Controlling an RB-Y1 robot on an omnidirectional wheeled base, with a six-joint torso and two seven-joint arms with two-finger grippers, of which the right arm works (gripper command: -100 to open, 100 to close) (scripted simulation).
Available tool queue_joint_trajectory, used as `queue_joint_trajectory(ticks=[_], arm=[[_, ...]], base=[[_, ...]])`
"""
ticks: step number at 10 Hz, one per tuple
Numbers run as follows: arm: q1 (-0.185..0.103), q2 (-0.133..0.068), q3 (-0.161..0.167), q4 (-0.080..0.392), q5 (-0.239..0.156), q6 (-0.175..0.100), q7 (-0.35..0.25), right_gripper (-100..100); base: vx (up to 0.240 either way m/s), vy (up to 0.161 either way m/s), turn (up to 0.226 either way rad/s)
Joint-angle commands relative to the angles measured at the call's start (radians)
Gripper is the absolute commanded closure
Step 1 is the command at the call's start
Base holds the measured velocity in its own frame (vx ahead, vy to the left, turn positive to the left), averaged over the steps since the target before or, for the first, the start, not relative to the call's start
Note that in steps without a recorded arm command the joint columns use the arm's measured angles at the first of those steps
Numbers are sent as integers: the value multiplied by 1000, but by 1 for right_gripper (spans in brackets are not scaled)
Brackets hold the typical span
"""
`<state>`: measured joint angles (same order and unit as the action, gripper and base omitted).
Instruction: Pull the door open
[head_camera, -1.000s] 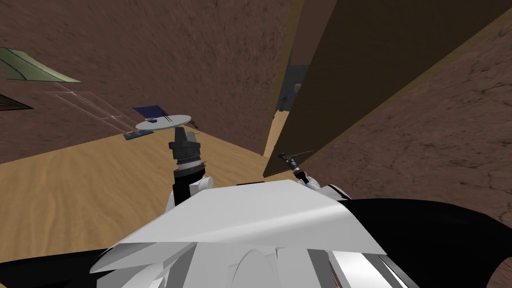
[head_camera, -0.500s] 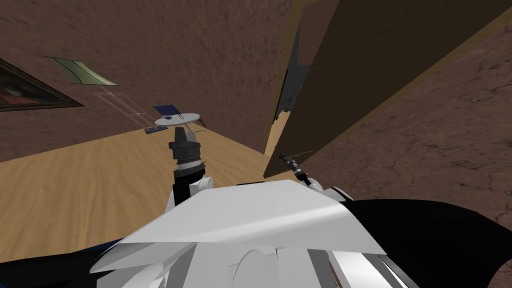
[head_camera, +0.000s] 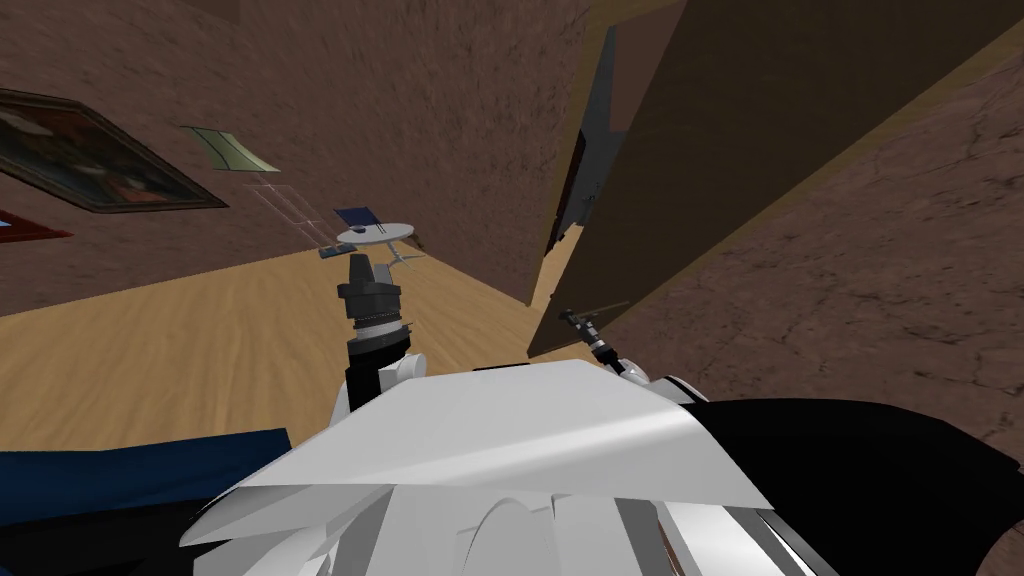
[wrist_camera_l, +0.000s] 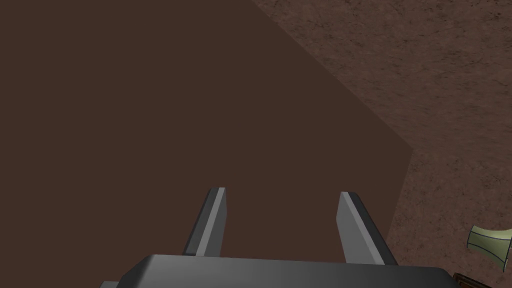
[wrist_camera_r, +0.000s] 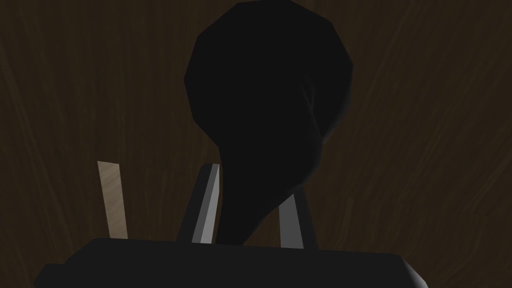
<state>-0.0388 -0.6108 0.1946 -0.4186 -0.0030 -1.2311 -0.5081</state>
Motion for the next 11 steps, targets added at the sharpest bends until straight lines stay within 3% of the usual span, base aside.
queue_joint_trajectory(ticks=[1,9,11], arm=[[7,-4,0,7,-2,-20,0,100],[37,-21,2,46,-15,-93,-5,100],[44,-19,4,25,-14,-78,-5,100]], base=[[-193,-118,199],[-176,-90,170],[-81,-37,11]])
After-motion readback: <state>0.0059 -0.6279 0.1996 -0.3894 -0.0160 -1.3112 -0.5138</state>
